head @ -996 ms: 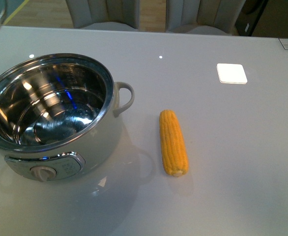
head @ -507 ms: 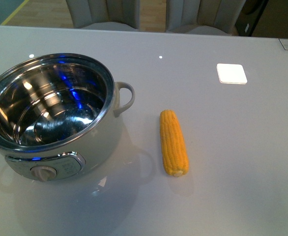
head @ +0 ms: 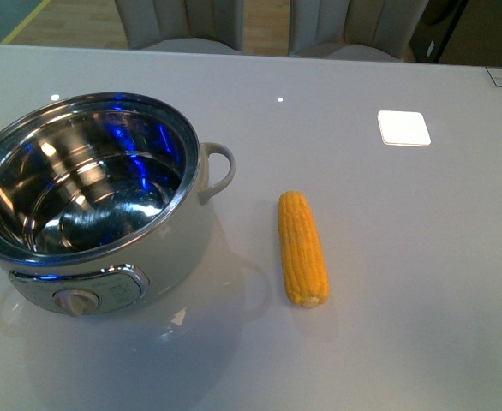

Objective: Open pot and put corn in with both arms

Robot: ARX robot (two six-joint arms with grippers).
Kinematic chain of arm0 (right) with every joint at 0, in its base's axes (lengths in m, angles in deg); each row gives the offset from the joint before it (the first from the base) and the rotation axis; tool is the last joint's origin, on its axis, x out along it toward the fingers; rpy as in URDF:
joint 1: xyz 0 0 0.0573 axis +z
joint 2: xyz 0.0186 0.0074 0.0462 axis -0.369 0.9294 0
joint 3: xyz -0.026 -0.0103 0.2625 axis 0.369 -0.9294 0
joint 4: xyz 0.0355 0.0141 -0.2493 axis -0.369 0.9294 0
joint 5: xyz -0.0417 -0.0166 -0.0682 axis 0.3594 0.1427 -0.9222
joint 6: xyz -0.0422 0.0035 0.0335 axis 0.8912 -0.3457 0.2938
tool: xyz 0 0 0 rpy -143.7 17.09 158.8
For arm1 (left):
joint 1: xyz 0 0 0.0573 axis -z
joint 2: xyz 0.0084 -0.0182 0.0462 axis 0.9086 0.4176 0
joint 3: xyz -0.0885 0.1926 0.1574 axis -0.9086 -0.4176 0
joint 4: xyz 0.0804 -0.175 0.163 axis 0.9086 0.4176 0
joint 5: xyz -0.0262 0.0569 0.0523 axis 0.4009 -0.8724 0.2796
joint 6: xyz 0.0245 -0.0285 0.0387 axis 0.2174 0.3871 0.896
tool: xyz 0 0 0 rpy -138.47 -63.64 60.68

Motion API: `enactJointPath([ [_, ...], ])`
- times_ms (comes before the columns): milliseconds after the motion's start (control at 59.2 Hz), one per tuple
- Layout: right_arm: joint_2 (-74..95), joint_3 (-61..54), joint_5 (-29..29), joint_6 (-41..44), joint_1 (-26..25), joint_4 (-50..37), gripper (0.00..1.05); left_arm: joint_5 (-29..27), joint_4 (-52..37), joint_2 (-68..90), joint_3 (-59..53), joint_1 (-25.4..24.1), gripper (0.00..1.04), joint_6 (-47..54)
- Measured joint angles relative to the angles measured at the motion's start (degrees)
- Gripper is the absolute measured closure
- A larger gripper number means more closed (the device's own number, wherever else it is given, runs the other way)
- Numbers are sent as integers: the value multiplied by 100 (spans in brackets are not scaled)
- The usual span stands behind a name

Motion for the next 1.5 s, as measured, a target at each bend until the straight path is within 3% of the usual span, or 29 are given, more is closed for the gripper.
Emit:
enactJointPath([
  [490, 0, 0, 0, 0, 0, 0, 9, 356, -647, 1904, 1207, 192, 61, 63],
  [1317, 0, 0, 0, 0, 0, 0, 9, 352, -1058, 2664, 1423, 271, 61, 284],
  [1503, 0, 0, 0, 0, 0, 0, 9, 358, -1078, 2664, 1423, 271, 33, 282],
])
